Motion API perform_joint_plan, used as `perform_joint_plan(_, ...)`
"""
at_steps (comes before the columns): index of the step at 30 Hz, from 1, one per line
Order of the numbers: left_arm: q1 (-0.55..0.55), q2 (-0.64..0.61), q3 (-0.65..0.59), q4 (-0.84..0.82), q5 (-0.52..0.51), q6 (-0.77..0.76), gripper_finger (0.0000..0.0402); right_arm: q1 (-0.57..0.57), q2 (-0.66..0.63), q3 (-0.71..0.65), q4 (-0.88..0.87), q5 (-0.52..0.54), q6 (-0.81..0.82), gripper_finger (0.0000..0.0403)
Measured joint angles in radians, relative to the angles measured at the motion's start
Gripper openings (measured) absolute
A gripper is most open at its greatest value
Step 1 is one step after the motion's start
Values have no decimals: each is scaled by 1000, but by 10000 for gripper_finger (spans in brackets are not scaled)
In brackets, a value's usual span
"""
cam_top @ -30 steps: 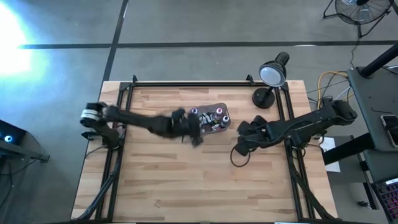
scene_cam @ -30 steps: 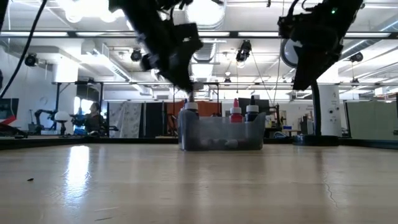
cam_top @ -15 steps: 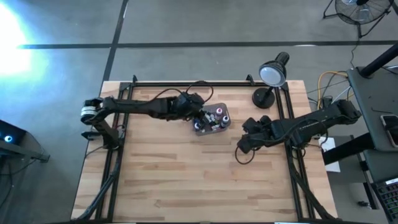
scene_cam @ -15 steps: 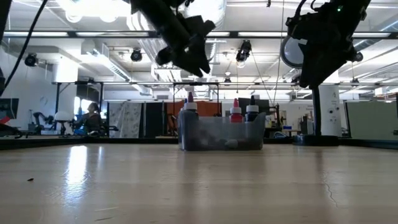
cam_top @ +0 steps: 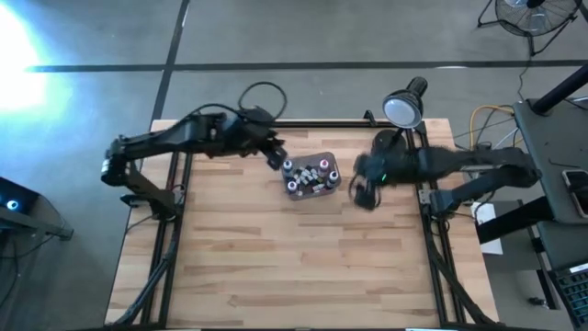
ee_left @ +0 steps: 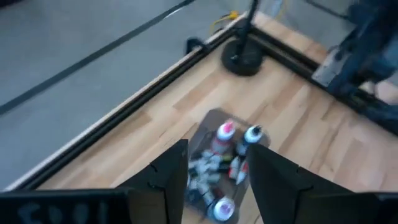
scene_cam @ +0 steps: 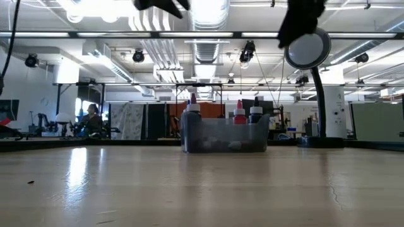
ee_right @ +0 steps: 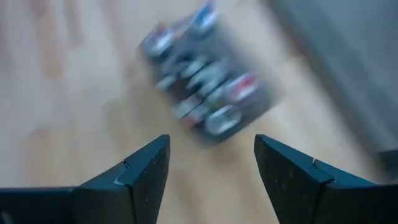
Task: Pick & Place food coloring
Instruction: Return to Home Position
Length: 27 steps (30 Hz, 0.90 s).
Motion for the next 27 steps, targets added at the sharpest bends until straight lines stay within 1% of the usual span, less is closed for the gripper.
perform_joint_plan(2,0,-27,-3,-73,-22,-58,138,-49,-24,77,-35,62,-98,228)
perform_joint_plan(4,0,-51,-10,-112,-30,-85,138,-91,-50,163,-70,109,-129,228)
perform_joint_plan(9,-8,-126,-18,-224,6,-81,138,-149,-123,362,-82,146,-106,228)
perform_joint_plan(11,-8,-158,-18,-269,8,-135,138,-149,-161,409,-80,145,-151,228)
perform_joint_plan(14,-1,-202,-18,-352,3,-275,138,-149,-224,433,-81,116,-191,228)
perform_joint_plan(16,-4,-231,-23,-398,-8,-383,138,-149,-272,418,-84,35,-168,228)
perform_joint_plan(18,-34,-263,-57,-381,-18,-368,138,-149,-322,377,-100,-74,-126,228)
perform_joint_plan(20,-69,-304,-125,-294,-16,-326,138,-149,-378,306,-95,-143,-66,228)
perform_joint_plan(23,-102,-378,-286,-29,15,-249,138,-148,-471,149,-38,-150,49,228)
perform_joint_plan(25,-114,-439,-425,222,108,-174,138,-148,-536,32,67,-150,83,228)
perform_joint_plan(27,-115,-499,-575,496,254,-110,138,-147,-597,-82,223,-182,87,228)
